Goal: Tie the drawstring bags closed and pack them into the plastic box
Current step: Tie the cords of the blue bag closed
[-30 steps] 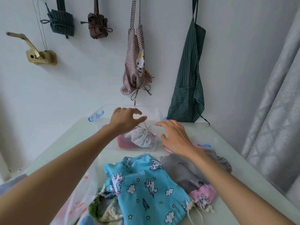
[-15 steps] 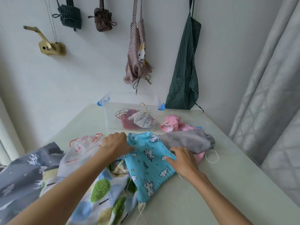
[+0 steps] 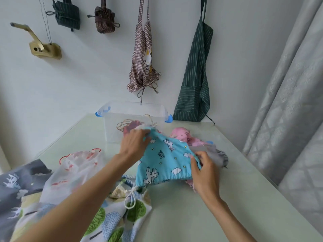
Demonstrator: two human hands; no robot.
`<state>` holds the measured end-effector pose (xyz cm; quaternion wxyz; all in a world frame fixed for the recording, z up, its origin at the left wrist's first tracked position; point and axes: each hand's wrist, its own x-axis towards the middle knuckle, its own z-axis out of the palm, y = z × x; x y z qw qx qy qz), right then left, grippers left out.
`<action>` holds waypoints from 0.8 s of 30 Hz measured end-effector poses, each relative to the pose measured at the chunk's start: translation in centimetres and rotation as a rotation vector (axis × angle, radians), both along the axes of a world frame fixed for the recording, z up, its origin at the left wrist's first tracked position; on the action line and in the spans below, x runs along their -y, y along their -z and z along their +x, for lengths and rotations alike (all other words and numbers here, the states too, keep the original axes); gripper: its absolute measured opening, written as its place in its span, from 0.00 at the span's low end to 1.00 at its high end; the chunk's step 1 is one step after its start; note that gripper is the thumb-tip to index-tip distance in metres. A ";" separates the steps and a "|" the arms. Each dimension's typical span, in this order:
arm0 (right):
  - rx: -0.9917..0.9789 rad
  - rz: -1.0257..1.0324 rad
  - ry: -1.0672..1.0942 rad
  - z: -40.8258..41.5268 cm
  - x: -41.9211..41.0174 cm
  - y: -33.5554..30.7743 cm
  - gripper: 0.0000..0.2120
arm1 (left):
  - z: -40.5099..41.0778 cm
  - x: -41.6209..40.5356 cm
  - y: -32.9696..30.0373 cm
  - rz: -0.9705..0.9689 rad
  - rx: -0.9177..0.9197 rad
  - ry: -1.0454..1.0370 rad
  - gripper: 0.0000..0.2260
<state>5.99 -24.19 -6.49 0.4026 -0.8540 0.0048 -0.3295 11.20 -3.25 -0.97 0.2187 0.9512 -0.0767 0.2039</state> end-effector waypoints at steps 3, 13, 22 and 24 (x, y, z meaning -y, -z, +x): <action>-0.319 -0.071 -0.093 -0.4 1.1 2.0 0.10 | -0.7 -0.4 2.7 0.180 -0.302 0.039 0.19; -0.666 -0.078 -0.293 -4.6 3.7 1.8 0.10 | -10.9 -3.7 4.3 0.159 -0.271 0.066 0.25; -0.596 -0.150 -0.142 -7.0 6.7 0.8 0.17 | -12.8 -5.3 4.4 0.001 -0.132 0.056 0.05; -0.561 -0.145 -0.147 -7.0 7.6 0.6 0.19 | -12.6 -6.1 3.6 -0.025 -0.080 0.037 0.04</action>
